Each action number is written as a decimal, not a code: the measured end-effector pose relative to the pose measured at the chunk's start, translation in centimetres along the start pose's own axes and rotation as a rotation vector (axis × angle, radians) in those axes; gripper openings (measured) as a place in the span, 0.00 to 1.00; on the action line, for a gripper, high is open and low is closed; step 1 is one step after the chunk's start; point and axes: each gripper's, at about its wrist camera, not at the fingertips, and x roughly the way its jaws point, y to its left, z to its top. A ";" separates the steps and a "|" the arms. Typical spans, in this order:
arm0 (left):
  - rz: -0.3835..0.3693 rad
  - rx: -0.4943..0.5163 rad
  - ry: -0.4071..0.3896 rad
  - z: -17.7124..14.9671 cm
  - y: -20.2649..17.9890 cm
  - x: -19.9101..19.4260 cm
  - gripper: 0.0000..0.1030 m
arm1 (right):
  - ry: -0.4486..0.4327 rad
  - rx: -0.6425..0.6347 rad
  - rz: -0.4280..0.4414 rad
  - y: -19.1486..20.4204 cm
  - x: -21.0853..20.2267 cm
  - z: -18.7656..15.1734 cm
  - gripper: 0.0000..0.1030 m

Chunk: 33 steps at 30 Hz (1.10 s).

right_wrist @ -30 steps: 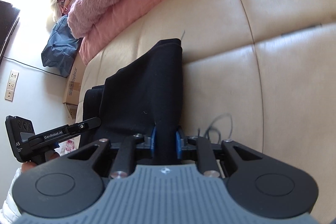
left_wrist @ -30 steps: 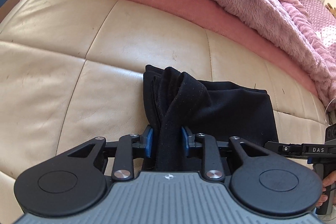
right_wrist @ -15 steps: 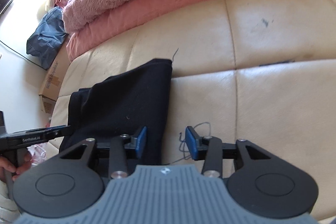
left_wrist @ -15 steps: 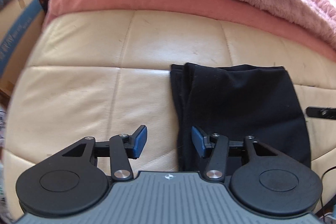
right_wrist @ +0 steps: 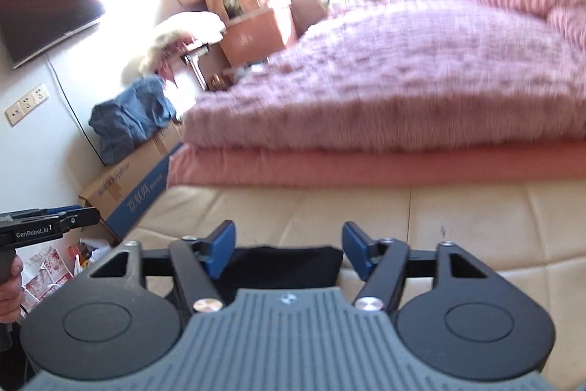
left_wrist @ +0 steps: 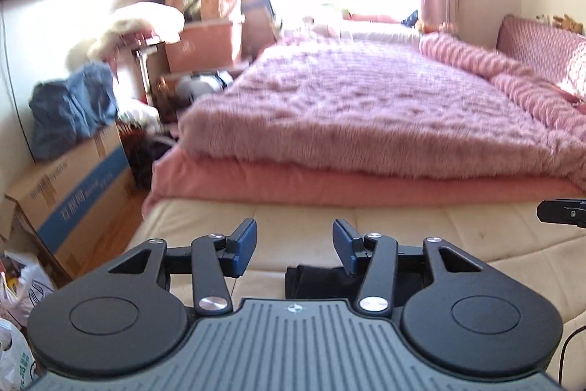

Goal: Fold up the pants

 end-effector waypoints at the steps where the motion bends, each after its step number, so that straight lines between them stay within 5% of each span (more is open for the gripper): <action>1: 0.010 -0.003 -0.022 0.0 -0.6 -0.9 0.63 | -0.020 -0.012 -0.004 0.5 -1.1 0.1 0.65; 4: 0.032 -0.010 -0.081 -0.3 -2.2 -3.6 0.75 | -0.065 -0.051 -0.015 2.0 -4.0 -0.2 0.77; 7: 0.052 0.006 -0.144 -1.2 -3.4 -6.0 0.87 | -0.091 -0.087 -0.026 3.6 -6.2 -1.4 0.79; 12: 0.105 0.019 -0.175 -3.5 -5.1 -7.8 0.89 | -0.096 -0.100 -0.064 5.3 -8.3 -4.4 0.79; 24: 0.051 -0.041 0.076 -10.9 -6.7 -6.6 0.91 | 0.023 -0.150 -0.113 7.1 -9.0 -12.5 0.80; 33: 0.053 -0.054 0.170 -13.0 -6.6 -7.3 0.91 | 0.162 -0.127 -0.073 7.9 -7.5 -15.2 0.80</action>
